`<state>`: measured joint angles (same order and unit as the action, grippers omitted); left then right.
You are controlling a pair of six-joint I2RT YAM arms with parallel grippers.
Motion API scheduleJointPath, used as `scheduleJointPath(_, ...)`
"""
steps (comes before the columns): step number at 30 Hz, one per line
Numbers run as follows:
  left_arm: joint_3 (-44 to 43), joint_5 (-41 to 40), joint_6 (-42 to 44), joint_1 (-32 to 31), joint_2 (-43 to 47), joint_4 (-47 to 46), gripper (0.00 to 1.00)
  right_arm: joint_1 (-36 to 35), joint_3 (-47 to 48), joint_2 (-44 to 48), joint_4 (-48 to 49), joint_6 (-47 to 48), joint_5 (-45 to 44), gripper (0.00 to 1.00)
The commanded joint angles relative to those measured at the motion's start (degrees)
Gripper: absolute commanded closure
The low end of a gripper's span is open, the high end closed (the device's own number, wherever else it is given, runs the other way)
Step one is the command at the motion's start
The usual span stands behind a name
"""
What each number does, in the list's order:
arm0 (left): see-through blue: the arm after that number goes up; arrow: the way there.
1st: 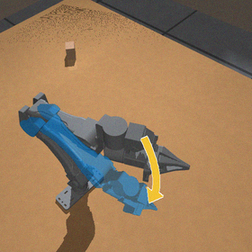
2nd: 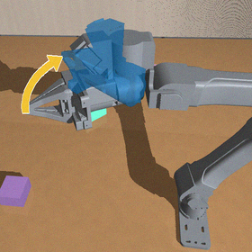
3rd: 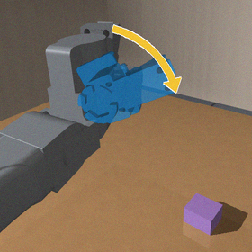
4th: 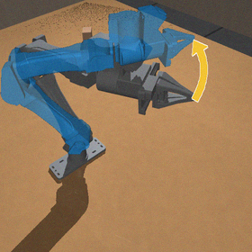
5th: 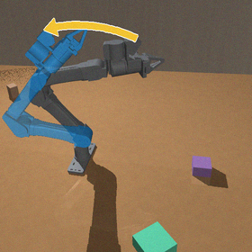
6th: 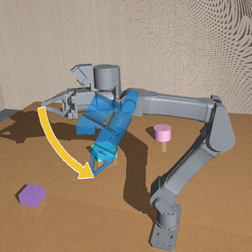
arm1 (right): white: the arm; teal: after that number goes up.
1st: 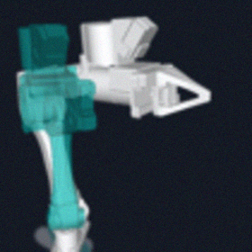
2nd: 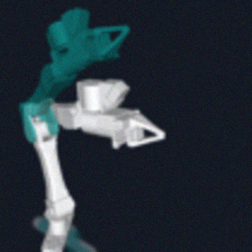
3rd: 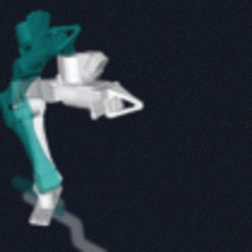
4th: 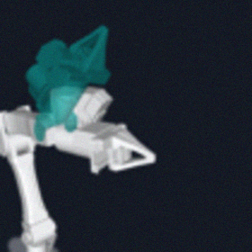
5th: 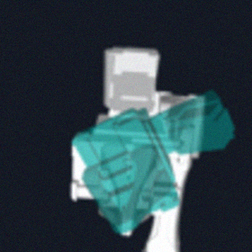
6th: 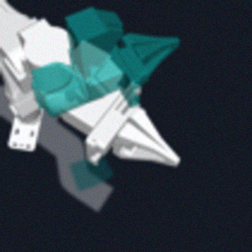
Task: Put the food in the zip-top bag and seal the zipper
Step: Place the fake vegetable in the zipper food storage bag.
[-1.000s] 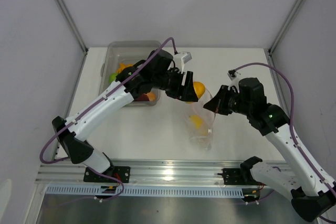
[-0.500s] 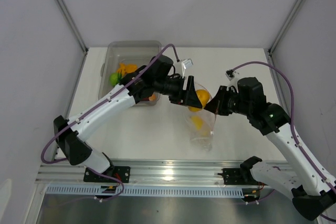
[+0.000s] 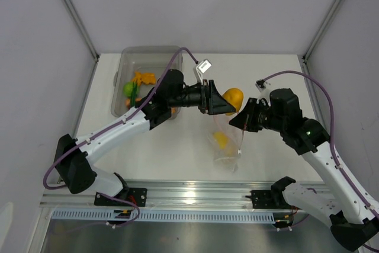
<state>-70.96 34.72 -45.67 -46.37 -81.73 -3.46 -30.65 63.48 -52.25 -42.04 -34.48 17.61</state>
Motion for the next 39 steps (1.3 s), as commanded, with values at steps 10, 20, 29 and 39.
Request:
scheduleJointPath(10,14.60,-7.47,-1.35,-0.12,2.02,-26.30,0.88,0.59,0.77,1.63,11.10,-12.80,1.99,1.00)
scheduleJointPath(20,15.43,-7.30,6.02,-0.04,2.10,-24.25,0.71,1.65,0.85,2.68,11.19,-15.88,2.26,1.00)
scheduleJointPath(29,10.40,-10.03,13.15,-0.12,2.72,-2.96,0.77,2.09,3.05,2.07,9.97,-12.37,1.29,1.00)
scheduleJointPath(39,0.66,-10.37,21.32,-2.06,-2.20,16.01,0.75,2.35,7.79,0.04,8.29,-9.38,2.34,1.00)
